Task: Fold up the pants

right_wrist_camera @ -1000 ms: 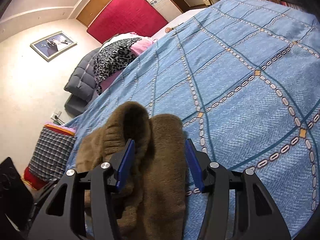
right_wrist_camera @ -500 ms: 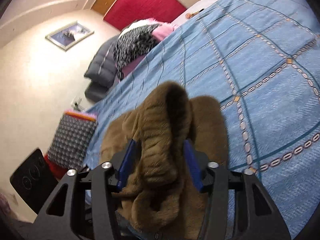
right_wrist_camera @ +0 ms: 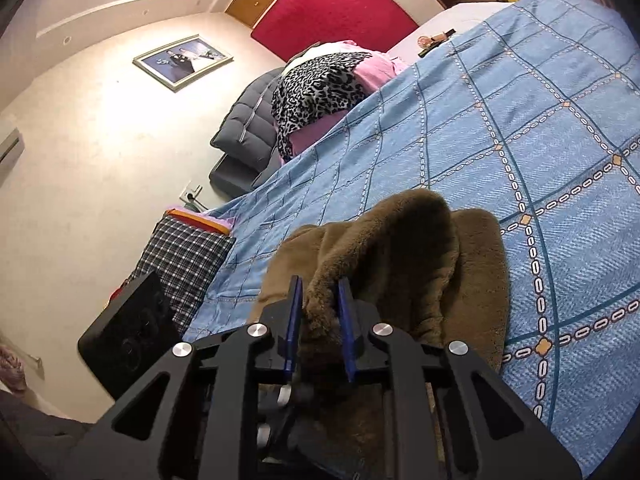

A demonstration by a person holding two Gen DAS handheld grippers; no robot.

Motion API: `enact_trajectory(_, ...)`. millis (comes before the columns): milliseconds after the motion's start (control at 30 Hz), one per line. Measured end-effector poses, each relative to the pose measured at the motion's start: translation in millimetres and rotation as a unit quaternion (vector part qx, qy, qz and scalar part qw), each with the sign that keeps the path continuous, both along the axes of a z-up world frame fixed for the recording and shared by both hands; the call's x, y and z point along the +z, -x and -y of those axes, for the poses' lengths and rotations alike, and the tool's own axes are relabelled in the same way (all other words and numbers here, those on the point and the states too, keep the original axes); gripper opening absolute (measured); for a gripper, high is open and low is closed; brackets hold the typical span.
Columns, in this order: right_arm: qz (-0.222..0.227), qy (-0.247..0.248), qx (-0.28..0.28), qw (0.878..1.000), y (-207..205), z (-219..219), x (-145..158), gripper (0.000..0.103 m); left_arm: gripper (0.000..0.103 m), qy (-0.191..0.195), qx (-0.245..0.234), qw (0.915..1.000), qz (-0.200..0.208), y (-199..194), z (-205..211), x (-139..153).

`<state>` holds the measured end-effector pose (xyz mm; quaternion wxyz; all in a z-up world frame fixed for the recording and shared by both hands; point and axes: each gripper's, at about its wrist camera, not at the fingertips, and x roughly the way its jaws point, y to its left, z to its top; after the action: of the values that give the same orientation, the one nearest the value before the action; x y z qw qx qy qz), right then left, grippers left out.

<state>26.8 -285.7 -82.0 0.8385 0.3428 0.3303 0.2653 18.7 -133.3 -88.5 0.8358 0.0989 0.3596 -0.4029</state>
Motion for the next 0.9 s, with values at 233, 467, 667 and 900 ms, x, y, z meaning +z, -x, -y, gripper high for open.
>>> enact_trajectory(233,-0.028,0.026,-0.021,0.999,17,22,-16,0.06,0.01,0.019,0.017,0.9996,0.014,-1,-20,18)
enact_trajectory(467,-0.064,0.06,0.016,0.996,15,5,-36,0.06,0.01,0.059,0.028,0.9979,0.005,-5,-38,41)
enact_trajectory(667,-0.069,0.129,0.025,0.989,-4,-19,-44,0.059,0.01,0.064,0.016,0.9978,0.011,6,-37,54)
enact_trajectory(900,-0.079,0.168,-0.049,0.981,-8,-7,-49,0.007,0.01,0.052,-0.03,0.9982,-0.002,25,-18,46)
